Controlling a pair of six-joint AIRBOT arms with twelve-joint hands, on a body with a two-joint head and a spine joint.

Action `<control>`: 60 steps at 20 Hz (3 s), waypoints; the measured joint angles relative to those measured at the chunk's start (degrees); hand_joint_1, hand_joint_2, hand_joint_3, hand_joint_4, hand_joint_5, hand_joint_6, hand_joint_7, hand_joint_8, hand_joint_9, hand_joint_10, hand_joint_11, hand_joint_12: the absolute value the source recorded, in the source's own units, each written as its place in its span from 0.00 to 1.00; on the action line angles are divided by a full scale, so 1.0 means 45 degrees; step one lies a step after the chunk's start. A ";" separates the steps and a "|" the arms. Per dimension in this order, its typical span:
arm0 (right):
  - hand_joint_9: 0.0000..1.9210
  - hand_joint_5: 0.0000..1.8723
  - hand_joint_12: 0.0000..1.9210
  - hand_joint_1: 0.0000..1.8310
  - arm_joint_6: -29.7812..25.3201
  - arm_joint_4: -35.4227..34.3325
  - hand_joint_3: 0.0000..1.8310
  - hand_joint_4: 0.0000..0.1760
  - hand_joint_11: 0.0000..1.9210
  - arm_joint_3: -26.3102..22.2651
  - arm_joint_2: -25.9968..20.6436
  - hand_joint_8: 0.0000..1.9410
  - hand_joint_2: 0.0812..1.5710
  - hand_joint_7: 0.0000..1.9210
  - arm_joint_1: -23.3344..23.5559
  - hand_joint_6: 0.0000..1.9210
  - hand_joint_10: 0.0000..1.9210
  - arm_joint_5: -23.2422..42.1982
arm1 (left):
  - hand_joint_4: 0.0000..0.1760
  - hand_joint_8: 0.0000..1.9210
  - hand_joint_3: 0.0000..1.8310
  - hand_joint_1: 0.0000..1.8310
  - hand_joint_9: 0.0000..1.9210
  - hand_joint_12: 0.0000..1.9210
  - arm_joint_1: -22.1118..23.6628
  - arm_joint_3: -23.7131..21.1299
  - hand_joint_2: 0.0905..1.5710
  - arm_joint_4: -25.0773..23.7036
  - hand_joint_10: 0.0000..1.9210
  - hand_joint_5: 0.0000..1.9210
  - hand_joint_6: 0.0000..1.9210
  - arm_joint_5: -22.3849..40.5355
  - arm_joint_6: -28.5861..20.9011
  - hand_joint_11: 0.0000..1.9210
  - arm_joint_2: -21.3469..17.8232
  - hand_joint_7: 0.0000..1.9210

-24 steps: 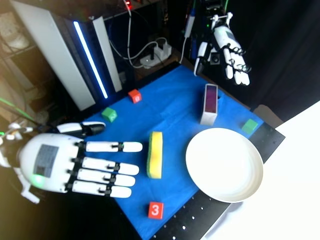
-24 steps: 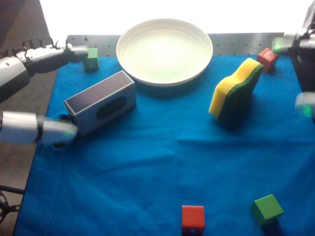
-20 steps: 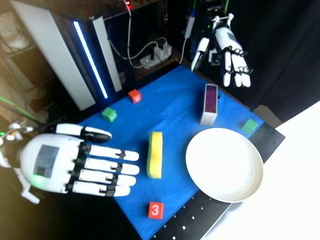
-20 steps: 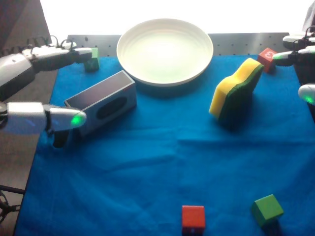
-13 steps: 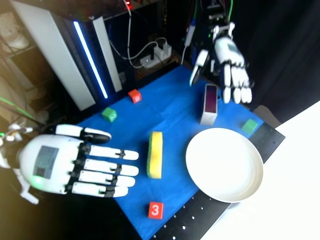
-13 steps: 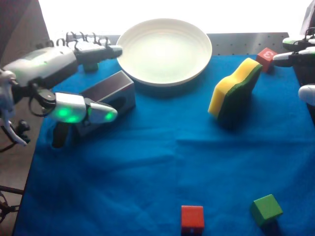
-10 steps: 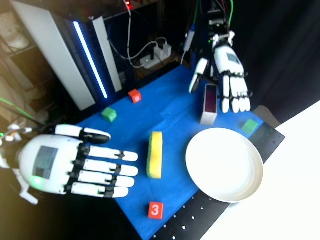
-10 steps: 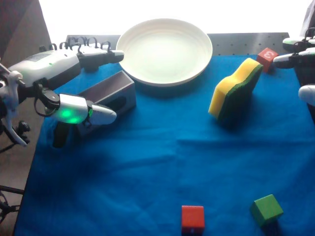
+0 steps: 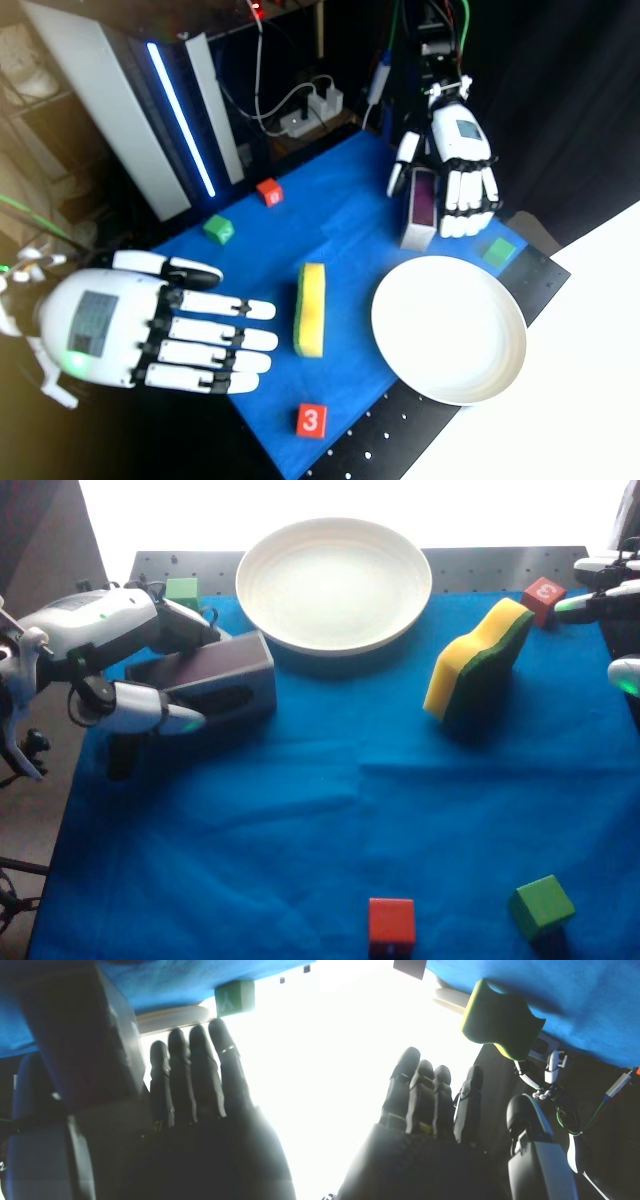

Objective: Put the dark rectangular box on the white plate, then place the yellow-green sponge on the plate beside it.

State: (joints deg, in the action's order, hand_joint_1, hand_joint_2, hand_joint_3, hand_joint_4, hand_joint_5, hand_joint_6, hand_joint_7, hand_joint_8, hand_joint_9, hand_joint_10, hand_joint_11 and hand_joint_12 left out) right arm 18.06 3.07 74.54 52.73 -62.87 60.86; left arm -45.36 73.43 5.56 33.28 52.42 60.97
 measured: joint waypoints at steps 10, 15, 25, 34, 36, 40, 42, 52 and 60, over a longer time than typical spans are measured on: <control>0.14 0.30 0.48 0.24 -0.0024 -0.0015 0.00 0.29 0.00 0.0005 0.0015 0.00 0.86 0.12 0.0000 0.00 0.00 -0.0078 | 0.00 0.37 0.00 0.68 0.56 0.74 0.3065 0.0306 0.66 -0.2589 0.45 0.51 0.51 -0.0486 -0.0015 0.47 -0.0005 0.61; 0.09 0.27 0.15 0.14 -0.0029 0.0019 0.00 0.97 0.00 0.0044 0.0136 0.00 0.83 0.12 0.0000 0.00 0.00 -0.0087 | 0.00 0.31 0.00 0.75 0.57 0.58 0.4838 0.2943 0.65 -0.3084 0.48 0.49 0.51 -0.2560 -0.0010 0.47 0.2229 0.62; 0.09 0.28 0.11 0.18 -0.0029 0.0058 0.00 1.00 0.02 0.0427 0.0413 0.00 0.82 0.14 0.0000 0.00 0.00 -0.0102 | 0.00 0.56 0.00 0.68 0.37 0.86 0.5897 0.7689 0.69 -0.3041 0.59 0.49 0.47 -0.6023 -0.0136 0.01 0.5940 0.55; 0.12 0.29 0.24 0.23 -0.0034 0.0131 0.00 0.77 0.04 0.0559 0.0549 0.00 0.84 0.14 0.0000 0.00 0.00 -0.0121 | 0.25 0.05 0.00 0.53 0.37 0.65 0.5906 0.8121 0.61 -0.2982 0.27 0.36 0.00 -0.6154 -0.0175 0.25 0.6567 0.36; 0.12 0.29 0.24 0.25 -0.0044 0.0136 0.00 0.76 0.03 0.0559 0.0559 0.00 0.84 0.15 0.0000 0.00 0.00 -0.0117 | 0.34 0.01 0.00 0.50 0.40 0.63 0.5901 0.7509 0.60 -0.2992 0.16 0.34 0.00 -0.5950 -0.0175 0.25 0.6169 0.36; 0.11 0.27 0.27 0.24 -0.0097 0.0136 0.00 0.89 0.00 0.0559 0.0559 0.00 0.82 0.14 0.0000 0.00 0.00 -0.0126 | 0.60 0.00 0.00 0.45 0.31 0.47 0.5659 0.6105 0.59 -0.3002 0.02 0.24 0.00 -0.4852 -0.0180 0.14 0.5134 0.27; 0.10 0.27 0.25 0.26 -0.0165 0.0141 0.00 0.85 0.00 0.0559 0.0559 0.00 0.81 0.14 0.0000 0.00 0.00 -0.0121 | 0.81 0.00 0.00 0.42 0.19 0.44 0.5406 0.5251 0.58 -0.3026 0.00 0.17 0.00 -0.4211 -0.0175 0.01 0.4435 0.18; 0.10 0.20 0.13 0.48 -0.0296 0.0146 0.00 0.98 0.04 0.0593 0.0554 0.00 0.66 0.12 0.0131 0.00 0.00 -0.0131 | 0.85 0.00 0.00 0.44 0.00 0.00 0.2283 0.0364 0.53 -0.1836 0.00 0.03 0.00 0.0505 -0.0223 0.00 -0.0355 0.00; 0.11 0.21 0.12 0.47 -0.0296 0.0228 0.00 0.85 0.04 0.0981 0.0583 0.00 0.63 0.14 0.1054 0.01 0.00 -0.0160 | 0.64 0.00 0.00 0.44 0.00 0.00 -0.0845 -0.3322 0.51 0.0121 0.00 0.01 0.00 0.3813 0.1705 0.00 -0.3177 0.00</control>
State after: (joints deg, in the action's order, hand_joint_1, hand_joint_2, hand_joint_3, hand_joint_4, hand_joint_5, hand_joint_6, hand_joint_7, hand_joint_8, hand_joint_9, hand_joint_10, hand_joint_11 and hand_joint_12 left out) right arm 16.73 4.10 78.96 55.35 -58.13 60.14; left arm -49.17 58.48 6.11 50.43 60.10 46.68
